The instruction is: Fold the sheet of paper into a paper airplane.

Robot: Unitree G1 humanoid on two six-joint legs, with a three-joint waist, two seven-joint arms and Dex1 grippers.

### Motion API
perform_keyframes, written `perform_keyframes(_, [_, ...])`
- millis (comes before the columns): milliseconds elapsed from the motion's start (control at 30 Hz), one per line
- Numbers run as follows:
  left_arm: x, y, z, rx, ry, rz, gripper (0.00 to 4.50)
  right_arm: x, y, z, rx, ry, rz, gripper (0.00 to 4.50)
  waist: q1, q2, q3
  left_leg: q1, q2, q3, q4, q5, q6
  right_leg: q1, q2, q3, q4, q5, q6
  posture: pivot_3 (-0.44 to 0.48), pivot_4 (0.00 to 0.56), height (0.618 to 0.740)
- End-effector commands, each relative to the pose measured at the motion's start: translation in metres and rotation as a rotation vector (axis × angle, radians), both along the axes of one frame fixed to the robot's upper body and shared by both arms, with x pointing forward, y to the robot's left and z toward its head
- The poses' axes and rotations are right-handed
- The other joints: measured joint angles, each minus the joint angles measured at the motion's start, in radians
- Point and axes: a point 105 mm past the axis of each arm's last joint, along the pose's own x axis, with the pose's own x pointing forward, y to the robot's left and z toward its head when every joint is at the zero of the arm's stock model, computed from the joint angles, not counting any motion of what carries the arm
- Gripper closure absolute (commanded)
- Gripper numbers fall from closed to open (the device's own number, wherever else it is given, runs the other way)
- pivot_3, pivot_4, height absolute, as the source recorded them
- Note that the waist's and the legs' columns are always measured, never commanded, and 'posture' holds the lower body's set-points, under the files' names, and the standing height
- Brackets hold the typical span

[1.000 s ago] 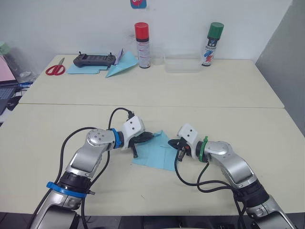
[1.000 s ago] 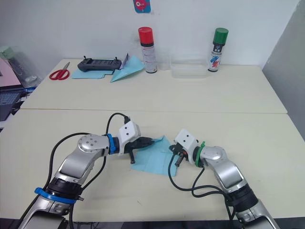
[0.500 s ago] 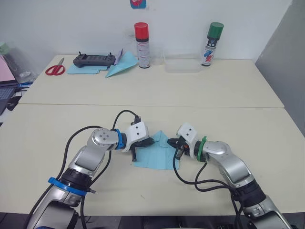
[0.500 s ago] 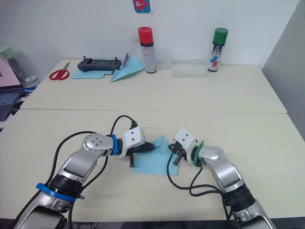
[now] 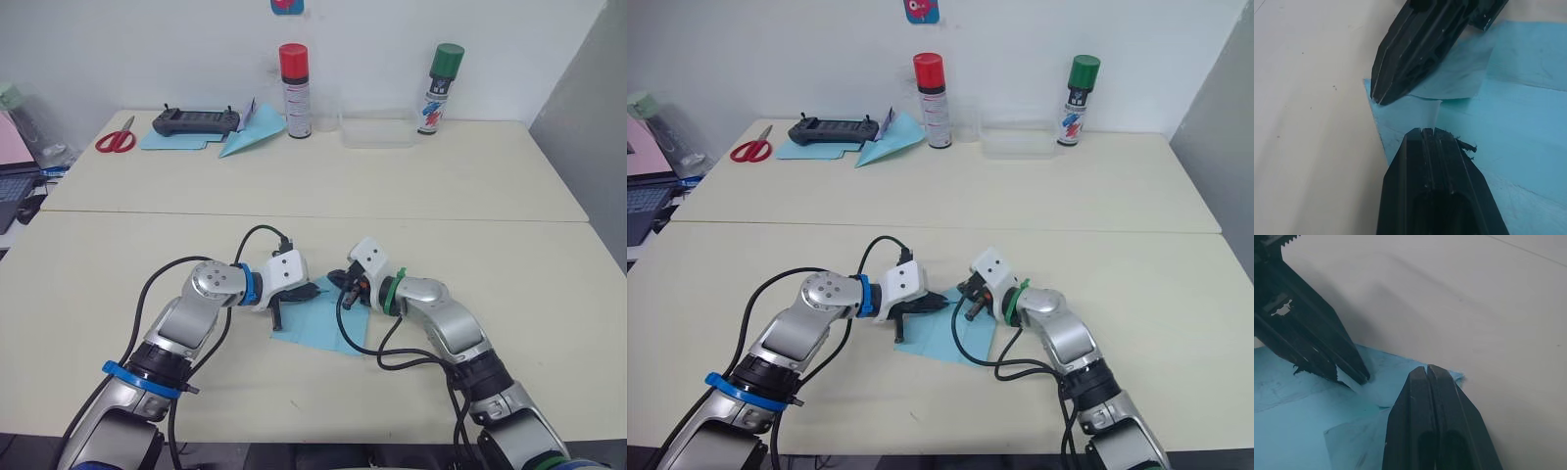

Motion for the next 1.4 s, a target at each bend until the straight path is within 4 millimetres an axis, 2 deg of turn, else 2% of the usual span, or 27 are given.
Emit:
perform_keyframes(33, [0.003, -0.006, 0.008, -0.036, -0.027, 0.007, 4.48, -0.004, 0.005, -0.002, -0.037, -0.007, 0.037, 4.50, 0.000, 0.000, 0.000, 0.000, 0.000, 0.000, 0.000, 0.000, 0.000, 0.000, 0.000, 0.000, 0.000, 0.000, 0.000, 0.000, 0.150, 0.740])
perform_keyframes(133, [0.002, -0.009, 0.014, -0.076, -0.018, 0.008, 4.48, -0.005, 0.004, -0.008, -0.063, 0.002, 0.030, 4.50, 0.003, 0.000, 0.000, 0.000, 0.000, 0.000, 0.000, 0.000, 0.000, 0.000, 0.000, 0.000, 0.000, 0.000, 0.000, 0.000, 0.150, 0.740])
perform_keyframes(233, [-0.001, -0.006, 0.022, -0.105, 0.015, 0.002, 3.80, -0.005, 0.001, -0.013, -0.088, 0.011, 0.010, 4.50, 0.001, 0.000, 0.000, 0.000, 0.000, 0.000, 0.000, 0.000, 0.000, 0.000, 0.000, 0.000, 0.000, 0.000, 0.000, 0.000, 0.150, 0.740])
perform_keyframes(400, [-0.007, 0.014, 0.031, -0.048, 0.071, 0.018, 2.22, -0.005, -0.002, -0.015, -0.094, 0.017, 0.000, 4.50, -0.001, 0.001, 0.000, 0.000, 0.000, 0.000, 0.000, 0.000, 0.000, 0.000, 0.000, 0.000, 0.000, 0.000, 0.000, 0.000, 0.150, 0.740])
perform_keyframes(567, [0.012, 0.035, 0.048, -0.120, 0.031, 0.168, 0.69, -0.008, -0.004, -0.016, -0.095, 0.021, 0.001, 4.50, 0.002, 0.001, 0.000, 0.000, 0.000, 0.000, 0.000, 0.000, 0.000, 0.000, 0.000, 0.000, 0.000, 0.000, 0.000, 0.000, 0.150, 0.740])
perform_keyframes(633, [0.016, 0.041, 0.050, -0.158, 0.037, 0.215, 0.69, -0.008, -0.005, -0.016, -0.095, 0.022, 0.001, 4.50, 0.001, 0.001, 0.000, 0.000, 0.000, 0.000, 0.000, 0.000, 0.000, 0.000, 0.000, 0.000, 0.000, 0.000, 0.000, 0.000, 0.150, 0.740])
perform_keyframes(700, [0.019, 0.037, 0.053, -0.254, 0.051, 0.252, 0.69, -0.009, -0.004, -0.015, -0.086, 0.022, 0.004, 4.50, 0.001, 0.001, 0.000, 0.001, 0.000, 0.000, 0.000, 0.000, 0.000, 0.000, 0.000, 0.000, 0.000, 0.000, 0.000, 0.000, 0.150, 0.740])
perform_keyframes(800, [0.013, 0.018, 0.048, -0.416, 0.117, 0.268, 1.27, -0.011, -0.004, -0.016, -0.083, 0.025, 0.008, 4.50, 0.002, 0.000, 0.000, 0.000, 0.000, 0.000, 0.000, 0.000, 0.000, 0.001, 0.000, 0.000, 0.000, 0.000, 0.000, 0.000, 0.150, 0.740])
perform_keyframes(933, [0.011, 0.006, 0.030, -0.407, 0.120, 0.289, 2.49, -0.012, -0.004, -0.016, -0.085, 0.025, 0.012, 4.50, 0.001, 0.000, 0.000, 0.000, 0.000, 0.000, 0.000, 0.000, 0.000, 0.000, 0.000, 0.000, 0.000, 0.000, 0.000, 0.000, 0.150, 0.740])
perform_keyframes(1133, [0.013, 0.002, 0.005, -0.368, 0.143, 0.355, 4.39, -0.013, -0.006, -0.016, -0.090, 0.023, 0.012, 4.50, 0.001, 0.000, 0.000, 0.001, 0.000, -0.001, 0.000, 0.000, 0.000, 0.001, 0.000, -0.001, 0.000, 0.000, 0.000, 0.000, 0.150, 0.740])
perform_keyframes(1267, [0.005, 0.000, -0.009, -0.322, 0.185, 0.340, 4.45, -0.013, -0.007, -0.016, -0.094, 0.022, 0.011, 4.50, 0.002, 0.000, 0.000, 0.001, 0.000, -0.001, 0.000, 0.000, 0.000, 0.001, 0.000, -0.001, 0.000, 0.000, 0.000, 0.000, 0.150, 0.740])
perform_keyframes(1400, [0.001, 0.010, -0.020, -0.280, 0.214, 0.374, 4.45, -0.013, -0.008, -0.017, -0.097, 0.022, 0.008, 4.50, 0.001, 0.000, 0.000, 0.001, 0.000, -0.001, 0.000, 0.000, 0.000, 0.001, 0.000, -0.001, 0.000, 0.000, 0.000, 0.000, 0.150, 0.740])
